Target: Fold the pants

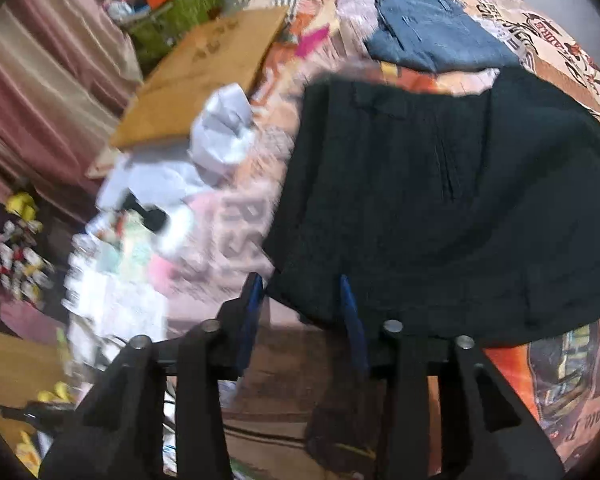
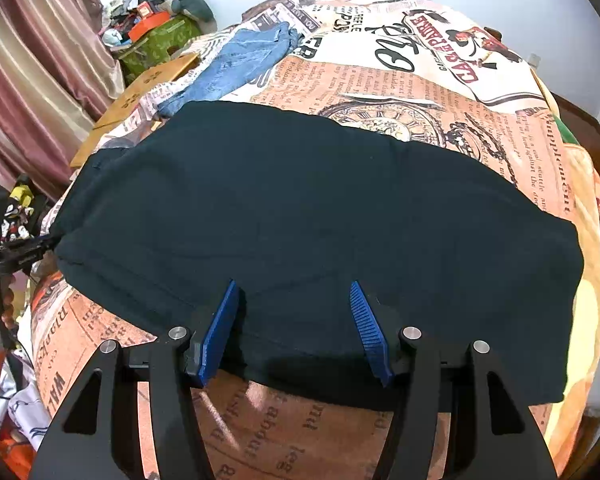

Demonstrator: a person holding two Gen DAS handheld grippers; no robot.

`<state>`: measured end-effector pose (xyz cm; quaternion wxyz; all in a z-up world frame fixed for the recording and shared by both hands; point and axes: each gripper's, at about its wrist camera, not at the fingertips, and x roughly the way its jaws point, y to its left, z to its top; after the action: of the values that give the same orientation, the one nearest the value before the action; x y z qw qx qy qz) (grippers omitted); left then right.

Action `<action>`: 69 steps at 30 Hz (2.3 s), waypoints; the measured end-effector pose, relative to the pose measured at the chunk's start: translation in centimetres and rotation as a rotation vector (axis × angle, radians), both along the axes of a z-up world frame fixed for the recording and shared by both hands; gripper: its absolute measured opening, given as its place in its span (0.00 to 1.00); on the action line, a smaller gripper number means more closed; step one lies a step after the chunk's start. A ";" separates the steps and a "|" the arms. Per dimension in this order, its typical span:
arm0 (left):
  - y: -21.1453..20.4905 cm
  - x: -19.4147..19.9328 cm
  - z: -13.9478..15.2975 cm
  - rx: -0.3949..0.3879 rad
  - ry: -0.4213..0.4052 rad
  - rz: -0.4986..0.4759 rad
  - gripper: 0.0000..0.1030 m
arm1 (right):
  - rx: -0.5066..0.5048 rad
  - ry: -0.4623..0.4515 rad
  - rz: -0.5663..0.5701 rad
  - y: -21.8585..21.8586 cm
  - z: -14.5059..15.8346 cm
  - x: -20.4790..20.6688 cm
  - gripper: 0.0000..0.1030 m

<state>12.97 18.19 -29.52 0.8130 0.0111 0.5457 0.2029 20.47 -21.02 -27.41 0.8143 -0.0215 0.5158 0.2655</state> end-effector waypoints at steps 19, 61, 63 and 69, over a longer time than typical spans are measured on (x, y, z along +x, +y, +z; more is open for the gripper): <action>-10.7 11.9 -1.4 -0.243 0.001 -0.288 0.65 | 0.031 0.011 0.140 8.7 1.1 4.1 0.53; -25.8 13.1 2.0 -0.119 -0.040 -0.522 0.79 | 0.321 0.187 -0.725 -20.3 -4.7 -5.2 0.57; -26.9 13.5 0.9 -0.132 -0.010 -0.543 0.79 | 0.351 0.187 -0.747 -20.8 -5.0 -4.9 0.57; -29.1 14.2 -0.6 -0.172 0.035 -0.582 0.81 | 0.406 0.196 -0.785 -22.0 -5.9 -3.7 0.57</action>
<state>27.17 -10.92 -30.10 0.8254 0.1017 0.5486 -0.0856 16.76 -43.01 -33.29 0.7884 0.3610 0.4971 0.0331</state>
